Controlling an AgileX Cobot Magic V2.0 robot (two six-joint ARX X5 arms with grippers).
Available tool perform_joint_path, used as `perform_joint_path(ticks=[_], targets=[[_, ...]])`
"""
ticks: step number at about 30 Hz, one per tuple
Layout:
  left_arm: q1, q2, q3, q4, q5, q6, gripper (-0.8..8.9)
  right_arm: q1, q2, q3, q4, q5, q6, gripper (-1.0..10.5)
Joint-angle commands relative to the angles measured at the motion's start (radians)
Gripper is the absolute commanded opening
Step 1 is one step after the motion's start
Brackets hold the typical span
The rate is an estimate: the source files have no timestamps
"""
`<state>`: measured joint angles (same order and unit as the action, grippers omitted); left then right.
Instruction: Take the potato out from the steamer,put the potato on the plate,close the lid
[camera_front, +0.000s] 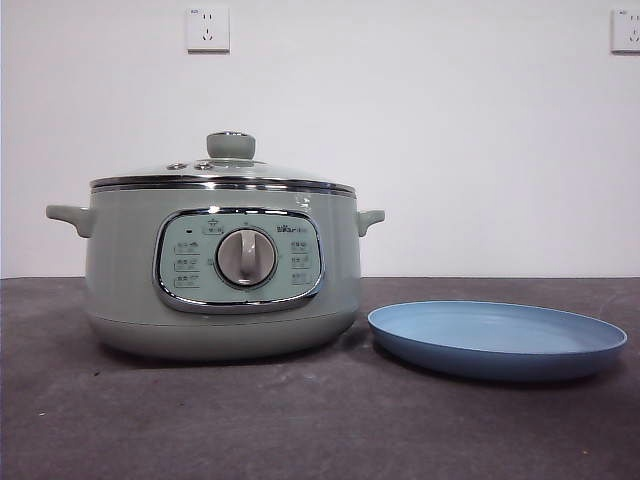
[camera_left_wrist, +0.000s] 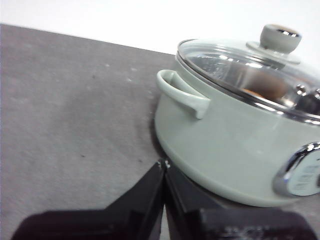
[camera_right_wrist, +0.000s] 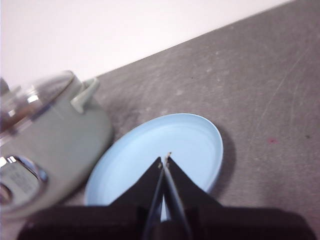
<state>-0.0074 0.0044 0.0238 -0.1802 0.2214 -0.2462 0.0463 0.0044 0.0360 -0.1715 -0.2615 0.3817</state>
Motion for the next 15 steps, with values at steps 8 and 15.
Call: perform_joint_path(ticks=[8,15], targets=[[0.002,0.102,0.278,-0.1,0.077,-0.045,-0.08,0.002,0.139,0.302,-0.113,-0.021,0.025,-0.1],[0.002,0.327,0.522,-0.222,0.246,0.034,-0.09,0.003,0.402,0.648,-0.422,-0.188,-0.173,-0.1]])
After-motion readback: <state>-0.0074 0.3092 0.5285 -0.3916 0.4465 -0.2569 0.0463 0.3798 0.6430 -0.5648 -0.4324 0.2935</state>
